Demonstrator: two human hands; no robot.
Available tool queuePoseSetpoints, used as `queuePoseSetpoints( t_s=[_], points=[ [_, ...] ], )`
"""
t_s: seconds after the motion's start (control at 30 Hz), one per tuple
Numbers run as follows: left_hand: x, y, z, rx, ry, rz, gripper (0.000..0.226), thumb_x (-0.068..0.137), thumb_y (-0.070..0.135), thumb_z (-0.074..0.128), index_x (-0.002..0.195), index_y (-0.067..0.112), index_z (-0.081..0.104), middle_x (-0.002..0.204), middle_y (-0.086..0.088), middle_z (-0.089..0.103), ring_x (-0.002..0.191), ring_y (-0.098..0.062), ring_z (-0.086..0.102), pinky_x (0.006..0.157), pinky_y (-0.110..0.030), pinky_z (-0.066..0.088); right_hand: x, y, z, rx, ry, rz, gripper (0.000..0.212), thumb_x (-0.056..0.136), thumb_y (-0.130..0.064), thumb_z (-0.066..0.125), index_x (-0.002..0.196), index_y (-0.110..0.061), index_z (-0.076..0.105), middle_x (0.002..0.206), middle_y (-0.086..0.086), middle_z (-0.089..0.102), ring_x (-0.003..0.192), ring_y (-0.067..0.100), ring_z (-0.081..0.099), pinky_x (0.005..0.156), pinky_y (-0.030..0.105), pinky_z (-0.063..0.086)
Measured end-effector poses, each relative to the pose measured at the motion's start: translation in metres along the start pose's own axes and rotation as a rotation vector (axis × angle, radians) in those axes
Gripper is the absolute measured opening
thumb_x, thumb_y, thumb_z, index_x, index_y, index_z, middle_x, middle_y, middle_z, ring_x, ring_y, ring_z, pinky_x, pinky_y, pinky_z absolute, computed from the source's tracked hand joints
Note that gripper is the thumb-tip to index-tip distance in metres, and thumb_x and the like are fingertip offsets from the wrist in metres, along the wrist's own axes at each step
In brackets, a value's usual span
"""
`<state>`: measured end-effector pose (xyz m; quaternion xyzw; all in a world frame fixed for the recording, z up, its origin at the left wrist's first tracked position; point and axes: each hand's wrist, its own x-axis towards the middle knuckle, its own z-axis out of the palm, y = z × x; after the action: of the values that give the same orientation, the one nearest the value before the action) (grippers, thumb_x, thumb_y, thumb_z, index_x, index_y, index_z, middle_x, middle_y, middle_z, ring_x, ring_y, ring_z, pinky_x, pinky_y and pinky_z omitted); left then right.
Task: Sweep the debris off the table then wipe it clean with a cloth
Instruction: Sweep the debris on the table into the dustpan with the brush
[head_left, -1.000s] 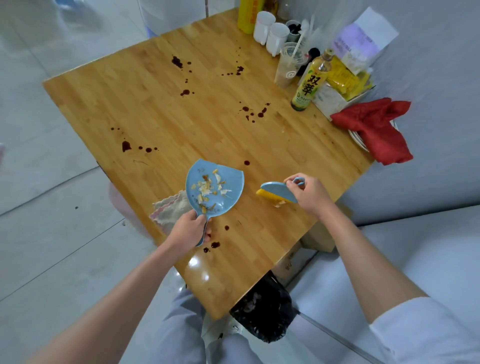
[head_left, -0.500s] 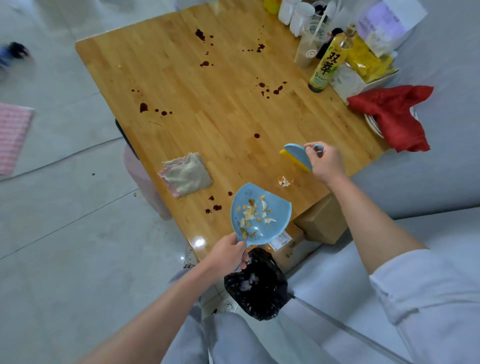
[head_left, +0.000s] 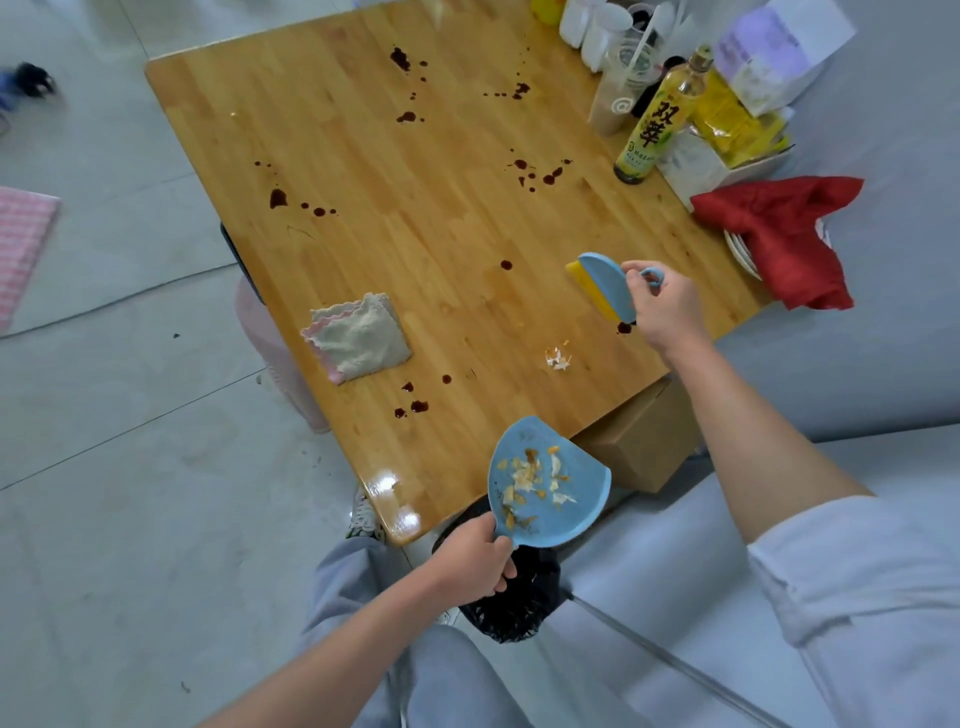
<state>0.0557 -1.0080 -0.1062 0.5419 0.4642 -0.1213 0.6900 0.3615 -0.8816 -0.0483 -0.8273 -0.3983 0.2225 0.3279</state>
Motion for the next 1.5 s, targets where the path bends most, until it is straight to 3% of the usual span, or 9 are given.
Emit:
queuePoseSetpoints(
  t_s=[0.13,0.4,0.57,0.73,0.93,1.0,1.13,1.3,1.5],
  points=[
    [0.009,-0.004,0.015,-0.006,-0.062,-0.037,0.028,0.1,0.017,0.032,0.121,0.021,0.05,0.086,0.001,0.066,0.068,-0.011,0.06,0.059,-0.024,0.05,-0.001,0.0,0.02,-0.052,-0.117,-0.028,0.025,0.103,-0.027,0.053,0.116,-0.015,0.071,0.102,-0.003,0.064,0.081,0.004,0.056,0.068,0.017,0.041],
    [0.024,-0.003,0.03,0.069,-0.13,-0.05,0.02,0.102,0.017,0.032,0.104,0.014,0.051,0.082,0.001,0.061,0.065,-0.007,0.056,0.062,-0.019,0.05,-0.036,-0.004,0.027,-0.091,-0.363,-0.046,0.021,0.102,-0.028,0.055,0.11,-0.021,0.072,0.097,-0.002,0.067,0.083,0.009,0.059,0.067,0.022,0.044],
    [0.025,-0.014,0.035,0.069,-0.19,-0.052,0.02,0.101,0.018,0.033,0.107,0.016,0.052,0.086,-0.003,0.061,0.069,-0.011,0.055,0.062,-0.021,0.048,-0.029,-0.018,0.015,-0.059,-0.27,-0.09,0.023,0.103,-0.029,0.054,0.113,-0.021,0.073,0.102,0.002,0.067,0.081,0.007,0.056,0.068,0.021,0.046],
    [0.03,-0.031,0.045,0.098,-0.218,-0.087,0.018,0.099,0.02,0.034,0.103,0.02,0.051,0.083,0.0,0.062,0.069,-0.01,0.056,0.067,-0.023,0.048,-0.041,-0.023,0.03,-0.056,-0.412,-0.049,0.02,0.101,-0.028,0.056,0.112,-0.024,0.072,0.108,0.003,0.068,0.096,0.017,0.064,0.083,0.029,0.052],
    [0.04,-0.043,0.06,0.06,-0.244,-0.152,0.022,0.099,0.013,0.033,0.1,0.012,0.055,0.082,0.0,0.061,0.08,-0.017,0.057,0.086,-0.032,0.051,-0.069,-0.006,0.015,-0.082,-0.463,-0.002,0.018,0.102,-0.022,0.056,0.108,-0.019,0.072,0.09,-0.001,0.066,0.067,-0.002,0.058,0.061,0.014,0.042],
    [0.043,-0.043,0.063,0.003,-0.233,-0.153,0.021,0.101,0.013,0.033,0.095,0.013,0.053,0.084,-0.001,0.059,0.084,-0.018,0.055,0.082,-0.029,0.049,-0.073,-0.004,0.007,-0.073,-0.465,0.0,0.019,0.102,-0.021,0.056,0.109,-0.017,0.073,0.085,-0.004,0.063,0.059,-0.009,0.055,0.056,0.009,0.04],
    [0.058,-0.048,0.07,-0.083,-0.198,-0.142,0.016,0.101,0.011,0.032,0.105,0.012,0.047,0.085,-0.002,0.053,0.077,-0.014,0.051,0.066,-0.017,0.046,-0.066,-0.004,-0.003,-0.023,-0.337,-0.022,0.018,0.102,-0.024,0.057,0.109,-0.022,0.073,0.103,0.001,0.069,0.09,0.011,0.062,0.079,0.026,0.05],
    [0.083,-0.046,0.077,-0.176,-0.127,-0.127,0.025,0.096,0.008,0.035,0.119,0.012,0.044,0.097,-0.008,0.054,0.089,-0.019,0.055,0.092,-0.035,0.051,-0.05,-0.002,0.003,-0.04,-0.278,-0.058,0.018,0.103,-0.025,0.055,0.111,-0.025,0.072,0.097,0.0,0.067,0.079,0.008,0.057,0.07,0.02,0.045],
    [0.098,-0.034,0.076,-0.309,-0.116,-0.125,0.036,0.097,0.003,0.035,0.132,0.014,0.038,0.104,-0.007,0.058,0.107,-0.024,0.064,0.098,-0.038,0.053,-0.06,0.007,0.009,-0.095,-0.297,-0.016,0.019,0.102,-0.026,0.056,0.111,-0.023,0.073,0.098,-0.007,0.067,0.091,0.01,0.06,0.086,0.033,0.051]
  ],
)
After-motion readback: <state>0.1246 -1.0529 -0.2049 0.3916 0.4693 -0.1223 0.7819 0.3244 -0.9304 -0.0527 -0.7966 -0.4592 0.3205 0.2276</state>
